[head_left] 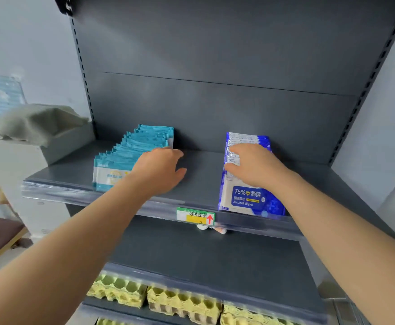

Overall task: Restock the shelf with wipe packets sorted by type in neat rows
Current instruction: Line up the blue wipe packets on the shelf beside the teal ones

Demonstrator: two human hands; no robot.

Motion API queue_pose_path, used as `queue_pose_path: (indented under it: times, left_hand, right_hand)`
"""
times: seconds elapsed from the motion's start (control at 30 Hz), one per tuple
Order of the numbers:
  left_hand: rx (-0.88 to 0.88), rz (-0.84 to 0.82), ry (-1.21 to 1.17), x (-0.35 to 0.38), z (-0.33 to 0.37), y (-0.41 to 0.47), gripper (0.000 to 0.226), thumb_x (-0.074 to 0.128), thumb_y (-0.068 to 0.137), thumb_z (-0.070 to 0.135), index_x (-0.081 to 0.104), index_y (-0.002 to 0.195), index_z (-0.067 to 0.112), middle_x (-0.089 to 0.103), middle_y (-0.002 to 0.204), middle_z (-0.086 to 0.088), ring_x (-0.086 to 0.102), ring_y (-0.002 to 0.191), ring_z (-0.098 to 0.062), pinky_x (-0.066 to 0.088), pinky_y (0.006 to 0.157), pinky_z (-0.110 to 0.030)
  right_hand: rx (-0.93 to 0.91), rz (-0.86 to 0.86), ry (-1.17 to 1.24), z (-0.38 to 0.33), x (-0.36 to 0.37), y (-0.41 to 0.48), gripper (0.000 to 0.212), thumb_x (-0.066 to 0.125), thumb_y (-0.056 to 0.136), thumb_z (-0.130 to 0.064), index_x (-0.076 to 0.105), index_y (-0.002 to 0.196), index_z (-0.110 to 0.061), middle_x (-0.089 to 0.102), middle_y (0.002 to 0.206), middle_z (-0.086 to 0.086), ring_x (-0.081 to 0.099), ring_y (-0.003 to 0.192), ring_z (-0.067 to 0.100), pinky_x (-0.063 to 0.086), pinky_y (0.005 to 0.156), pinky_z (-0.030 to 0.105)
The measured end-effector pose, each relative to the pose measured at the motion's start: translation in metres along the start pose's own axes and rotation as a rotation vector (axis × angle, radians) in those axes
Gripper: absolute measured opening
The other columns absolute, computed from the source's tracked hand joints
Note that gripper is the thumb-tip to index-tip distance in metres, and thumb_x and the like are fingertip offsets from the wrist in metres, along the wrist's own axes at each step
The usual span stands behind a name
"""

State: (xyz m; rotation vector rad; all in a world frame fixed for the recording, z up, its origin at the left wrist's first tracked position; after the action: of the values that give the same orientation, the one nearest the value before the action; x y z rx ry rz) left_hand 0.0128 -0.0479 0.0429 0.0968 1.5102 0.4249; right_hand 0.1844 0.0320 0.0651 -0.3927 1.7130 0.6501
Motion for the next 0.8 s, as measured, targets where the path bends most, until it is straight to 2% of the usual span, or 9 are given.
queue_pose_path:
  times: [0.1,0.2,0.33,0.43,0.5,0.57,0.63,0.7,0.8]
  left_hand:
    - [-0.042,-0.002,0.108,-0.007,-0.054,-0.012,0.04,0.049,0.092,0.042,0.055,0.123,0.017,0.06,0.118,-0.004,0.054,0.11,-0.028,0.043,0.087,-0.036]
    - [-0.105,-0.056,0.158,-0.007,-0.12,-0.02,0.051,0.056,0.088,0.047,0.051,0.13,0.019,0.056,0.125,-0.002,0.052,0.114,-0.026,0.043,0.094,-0.038]
    - [-0.187,-0.147,0.024,0.002,-0.189,-0.017,0.08,0.073,0.075,0.05,0.04,0.137,0.012,0.052,0.128,-0.007,0.054,0.111,-0.026,0.048,0.092,-0.039]
    - [-0.196,-0.279,-0.126,0.024,-0.213,-0.012,0.087,0.078,0.073,0.047,0.032,0.135,0.008,0.057,0.122,-0.006,0.056,0.096,-0.022,0.05,0.08,-0.034]
    - [-0.157,-0.361,-0.245,0.044,-0.22,-0.009,0.081,0.076,0.077,0.043,0.029,0.133,0.008,0.06,0.117,-0.002,0.057,0.092,-0.019,0.051,0.077,-0.031]
    - [-0.09,-0.383,-0.351,0.06,-0.221,-0.006,0.074,0.072,0.081,0.039,0.029,0.132,0.01,0.059,0.118,0.0,0.058,0.095,-0.018,0.051,0.08,-0.031]
    - [-0.032,-0.385,-0.433,0.068,-0.221,-0.004,0.068,0.069,0.083,0.039,0.03,0.132,0.013,0.058,0.122,0.0,0.059,0.101,-0.018,0.051,0.087,-0.034]
    - [-0.018,-0.397,-0.506,0.073,-0.227,-0.001,0.066,0.066,0.085,0.042,0.032,0.134,0.015,0.057,0.123,0.003,0.059,0.103,-0.017,0.05,0.09,-0.034]
    - [-0.069,-0.378,-0.689,0.071,-0.236,0.006,0.067,0.062,0.086,0.051,0.035,0.135,0.015,0.056,0.122,0.009,0.059,0.101,-0.012,0.05,0.09,-0.032]
  right_hand:
    - [-0.054,-0.009,-0.018,-0.046,0.014,0.015,0.042,0.053,0.093,-0.034,0.053,0.126,-0.007,0.058,0.125,0.008,0.053,0.116,0.03,0.045,0.095,0.043]
    - [-0.099,-0.036,-0.016,-0.098,0.033,0.034,0.044,0.055,0.091,-0.037,0.054,0.125,-0.008,0.061,0.118,0.006,0.055,0.111,0.029,0.048,0.091,0.043]
    - [-0.105,-0.116,0.081,-0.152,0.064,0.057,0.04,0.064,0.082,-0.046,0.059,0.106,-0.015,0.063,0.091,0.001,0.061,0.085,0.023,0.052,0.068,0.036]
    - [-0.039,-0.249,0.131,-0.175,0.093,0.072,0.063,0.071,0.073,-0.05,0.053,0.12,-0.012,0.065,0.106,0.007,0.063,0.09,0.024,0.055,0.077,0.039]
    - [0.009,-0.322,0.09,-0.183,0.11,0.077,0.09,0.07,0.076,-0.048,0.027,0.141,-0.002,0.063,0.107,0.012,0.062,0.087,0.024,0.052,0.072,0.035]
    - [0.048,-0.333,0.114,-0.186,0.124,0.082,0.101,0.069,0.081,-0.04,0.005,0.148,-0.002,0.062,0.104,0.016,0.061,0.084,0.024,0.05,0.068,0.035]
    - [0.065,-0.318,0.194,-0.184,0.132,0.086,0.099,0.07,0.08,-0.036,0.005,0.149,-0.01,0.061,0.114,0.014,0.063,0.092,0.025,0.055,0.08,0.039]
    - [0.076,-0.301,0.281,-0.182,0.133,0.084,0.095,0.07,0.08,-0.036,0.009,0.149,-0.017,0.055,0.131,0.005,0.059,0.108,0.022,0.051,0.092,0.042]
    - [0.14,-0.197,0.463,-0.176,0.122,0.081,0.082,0.07,0.081,-0.04,0.023,0.146,-0.021,0.042,0.143,-0.007,0.047,0.124,0.013,0.041,0.1,0.029]
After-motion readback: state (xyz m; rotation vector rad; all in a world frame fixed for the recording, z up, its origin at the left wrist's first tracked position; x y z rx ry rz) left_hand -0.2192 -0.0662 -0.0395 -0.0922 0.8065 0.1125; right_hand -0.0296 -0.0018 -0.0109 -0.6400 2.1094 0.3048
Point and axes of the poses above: each hand's wrist, its own y-axis towards the middle knuckle, its own x-axis out of the palm, z = x × y, the point moved 6 cm from there along y, towards the middle knuckle
